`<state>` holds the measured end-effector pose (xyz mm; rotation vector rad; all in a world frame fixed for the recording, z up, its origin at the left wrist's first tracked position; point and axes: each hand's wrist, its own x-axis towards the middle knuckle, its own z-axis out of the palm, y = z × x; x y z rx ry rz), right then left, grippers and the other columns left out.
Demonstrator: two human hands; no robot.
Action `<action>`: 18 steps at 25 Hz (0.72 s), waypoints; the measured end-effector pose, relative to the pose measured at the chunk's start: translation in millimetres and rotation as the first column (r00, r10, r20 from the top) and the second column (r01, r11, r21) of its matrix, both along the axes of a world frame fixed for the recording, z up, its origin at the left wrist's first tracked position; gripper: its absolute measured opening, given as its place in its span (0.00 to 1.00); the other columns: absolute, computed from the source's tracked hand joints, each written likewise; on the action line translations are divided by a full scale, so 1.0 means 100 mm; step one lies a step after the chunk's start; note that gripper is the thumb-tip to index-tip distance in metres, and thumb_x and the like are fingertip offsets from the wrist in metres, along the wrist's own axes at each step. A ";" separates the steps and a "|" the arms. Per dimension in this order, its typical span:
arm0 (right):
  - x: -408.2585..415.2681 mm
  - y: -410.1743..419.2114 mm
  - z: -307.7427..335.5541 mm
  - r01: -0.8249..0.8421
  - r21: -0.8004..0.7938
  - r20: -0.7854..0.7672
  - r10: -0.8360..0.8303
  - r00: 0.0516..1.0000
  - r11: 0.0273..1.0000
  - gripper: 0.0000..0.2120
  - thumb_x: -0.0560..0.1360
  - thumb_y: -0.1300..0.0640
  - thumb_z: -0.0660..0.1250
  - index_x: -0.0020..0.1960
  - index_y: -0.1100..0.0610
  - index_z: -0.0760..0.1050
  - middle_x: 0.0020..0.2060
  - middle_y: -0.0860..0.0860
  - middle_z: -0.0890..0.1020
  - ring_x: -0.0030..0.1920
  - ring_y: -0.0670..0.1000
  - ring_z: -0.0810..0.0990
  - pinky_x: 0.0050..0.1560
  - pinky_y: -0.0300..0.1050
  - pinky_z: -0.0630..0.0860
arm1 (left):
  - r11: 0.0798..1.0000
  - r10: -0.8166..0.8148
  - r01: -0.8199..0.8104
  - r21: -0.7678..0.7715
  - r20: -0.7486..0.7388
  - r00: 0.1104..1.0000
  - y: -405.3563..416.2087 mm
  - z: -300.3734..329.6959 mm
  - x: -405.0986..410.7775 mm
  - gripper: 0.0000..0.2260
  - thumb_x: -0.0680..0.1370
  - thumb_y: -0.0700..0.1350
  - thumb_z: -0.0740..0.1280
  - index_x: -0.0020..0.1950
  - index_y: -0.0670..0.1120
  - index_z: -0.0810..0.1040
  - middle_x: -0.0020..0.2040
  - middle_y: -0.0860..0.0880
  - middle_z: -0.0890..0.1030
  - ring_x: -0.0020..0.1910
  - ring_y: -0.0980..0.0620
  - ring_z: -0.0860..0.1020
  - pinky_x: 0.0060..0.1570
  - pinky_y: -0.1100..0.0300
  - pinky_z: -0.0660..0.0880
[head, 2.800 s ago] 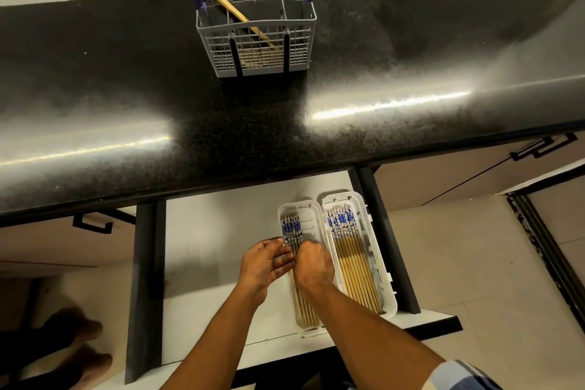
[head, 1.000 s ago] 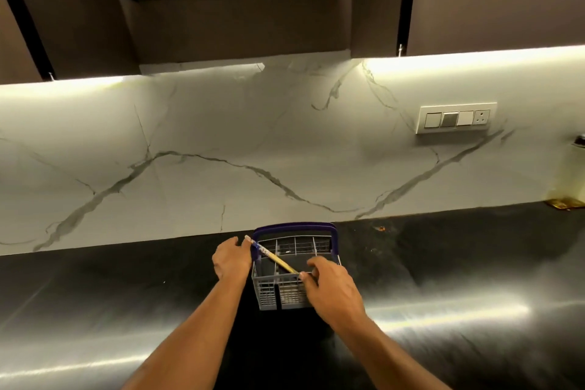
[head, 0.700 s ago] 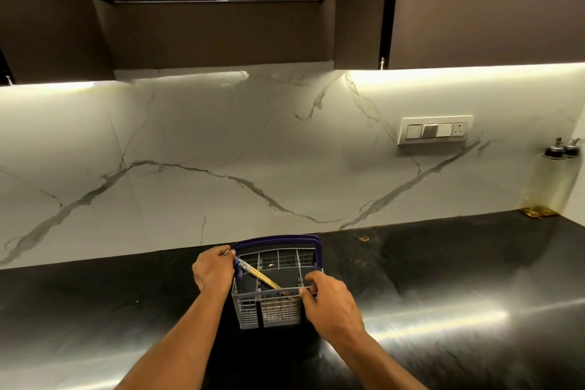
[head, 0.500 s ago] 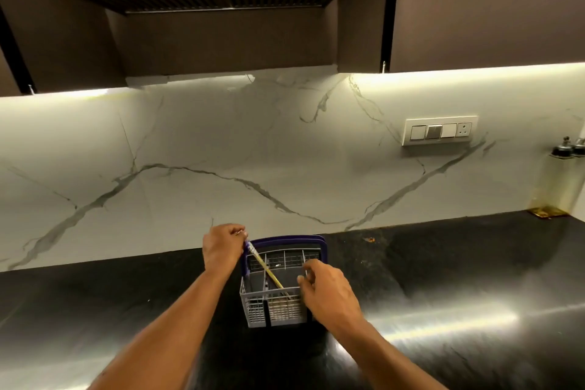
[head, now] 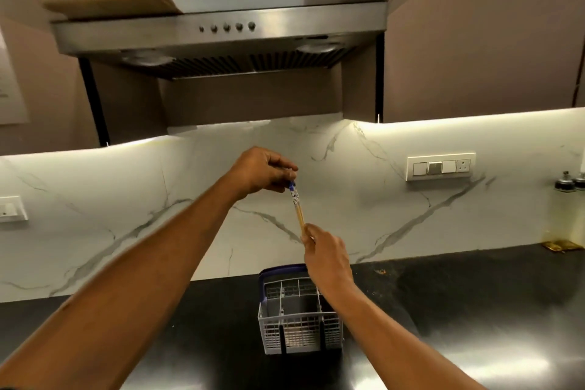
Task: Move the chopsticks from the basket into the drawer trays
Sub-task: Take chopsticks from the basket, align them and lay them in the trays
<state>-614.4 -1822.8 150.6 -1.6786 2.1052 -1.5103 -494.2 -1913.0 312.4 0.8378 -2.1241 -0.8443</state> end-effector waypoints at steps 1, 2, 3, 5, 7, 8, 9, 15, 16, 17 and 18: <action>0.00 0.05 0.09 0.012 -0.046 0.030 -0.010 1.000 0.999 0.10 0.82 0.55 0.62 0.61 0.53 0.77 0.43 0.50 0.83 0.37 0.47 0.81 0.36 0.37 0.77 | 1.000 -0.020 0.020 -0.004 -0.007 1.000 0.07 0.13 0.04 0.08 0.76 0.36 0.71 0.54 0.41 0.84 0.45 0.43 0.87 0.43 0.48 0.87 0.43 0.58 0.84; 0.00 0.09 0.18 0.021 -0.090 0.065 -0.015 0.998 0.996 0.13 0.81 0.56 0.64 0.64 0.53 0.77 0.45 0.51 0.84 0.37 0.45 0.81 0.37 0.35 0.77 | 0.999 -0.042 0.042 -0.006 -0.015 0.999 0.14 0.22 0.07 0.08 0.76 0.36 0.71 0.54 0.41 0.84 0.45 0.43 0.87 0.43 0.48 0.87 0.42 0.58 0.84; -0.01 0.14 0.25 0.020 -0.115 0.102 -0.009 0.995 0.993 0.15 0.80 0.57 0.65 0.66 0.53 0.76 0.47 0.51 0.85 0.38 0.44 0.80 0.38 0.32 0.76 | 0.998 -0.062 0.062 -0.009 -0.019 0.998 0.19 0.29 0.10 0.07 0.76 0.36 0.71 0.54 0.41 0.84 0.45 0.43 0.87 0.43 0.48 0.87 0.42 0.59 0.84; -0.04 0.21 0.34 -0.014 -0.128 0.154 0.034 0.987 0.992 0.13 0.80 0.57 0.66 0.64 0.53 0.78 0.45 0.48 0.84 0.35 0.40 0.78 0.33 0.27 0.74 | 0.995 -0.098 0.098 -0.001 -0.032 0.995 0.30 0.37 0.13 0.07 0.76 0.36 0.71 0.53 0.42 0.85 0.44 0.44 0.87 0.44 0.47 0.87 0.42 0.58 0.84; -0.04 0.28 0.38 -0.060 -0.141 0.184 0.086 0.979 0.988 0.07 0.79 0.56 0.67 0.56 0.53 0.81 0.38 0.45 0.82 0.32 0.40 0.78 0.29 0.27 0.72 | 0.993 -0.119 0.120 0.015 -0.060 0.991 0.37 0.41 0.14 0.07 0.76 0.36 0.71 0.52 0.44 0.85 0.44 0.45 0.87 0.44 0.47 0.87 0.43 0.57 0.84; -0.04 0.32 0.39 -0.084 -0.147 0.212 0.114 0.971 0.986 0.05 0.79 0.55 0.68 0.52 0.51 0.82 0.37 0.44 0.82 0.33 0.43 0.80 0.30 0.27 0.73 | 0.992 -0.122 0.124 0.020 -0.078 0.989 0.40 0.41 0.15 0.07 0.76 0.36 0.71 0.52 0.44 0.85 0.44 0.45 0.88 0.44 0.47 0.87 0.43 0.57 0.84; -0.05 0.36 0.40 -0.110 -0.148 0.248 0.144 0.958 0.983 0.04 0.78 0.55 0.68 0.49 0.49 0.82 0.37 0.45 0.84 0.36 0.46 0.83 0.32 0.28 0.75 | 0.992 -0.120 0.122 0.020 -0.094 0.988 0.43 0.40 0.15 0.08 0.76 0.36 0.71 0.53 0.44 0.85 0.44 0.45 0.87 0.44 0.47 0.87 0.43 0.58 0.84; 0.00 0.55 0.34 -0.288 -0.133 0.526 0.314 0.790 0.948 0.04 0.77 0.58 0.70 0.47 0.51 0.84 0.40 0.52 0.87 0.42 0.49 0.87 0.47 0.45 0.84 | 0.983 -0.154 0.171 0.064 -0.209 0.966 0.64 -0.01 0.04 0.18 0.76 0.36 0.71 0.64 0.49 0.80 0.48 0.43 0.87 0.44 0.47 0.87 0.43 0.58 0.83; 0.00 0.57 0.33 -0.308 -0.127 0.542 0.326 0.775 0.943 0.04 0.77 0.58 0.70 0.47 0.52 0.84 0.41 0.52 0.87 0.42 0.49 0.87 0.48 0.47 0.84 | 0.982 -0.155 0.174 0.066 -0.232 0.960 0.65 -0.08 0.04 0.18 0.76 0.36 0.71 0.65 0.48 0.80 0.48 0.43 0.87 0.44 0.47 0.87 0.43 0.57 0.83; -0.01 0.59 0.31 -0.328 -0.124 0.556 0.339 0.759 0.937 0.04 0.77 0.58 0.69 0.48 0.53 0.83 0.41 0.53 0.87 0.43 0.50 0.87 0.48 0.47 0.84 | 0.982 -0.152 0.175 0.070 -0.253 0.955 0.66 -0.13 0.04 0.18 0.76 0.36 0.71 0.65 0.47 0.80 0.47 0.43 0.87 0.43 0.47 0.87 0.42 0.58 0.83; -0.01 0.61 0.30 -0.348 -0.124 0.566 0.354 0.744 0.929 0.04 0.77 0.58 0.69 0.49 0.54 0.83 0.42 0.54 0.87 0.43 0.51 0.87 0.49 0.48 0.84 | 0.982 -0.146 0.173 0.076 -0.275 0.950 0.66 -0.17 0.05 0.17 0.76 0.36 0.71 0.64 0.46 0.80 0.46 0.43 0.87 0.43 0.48 0.87 0.42 0.58 0.83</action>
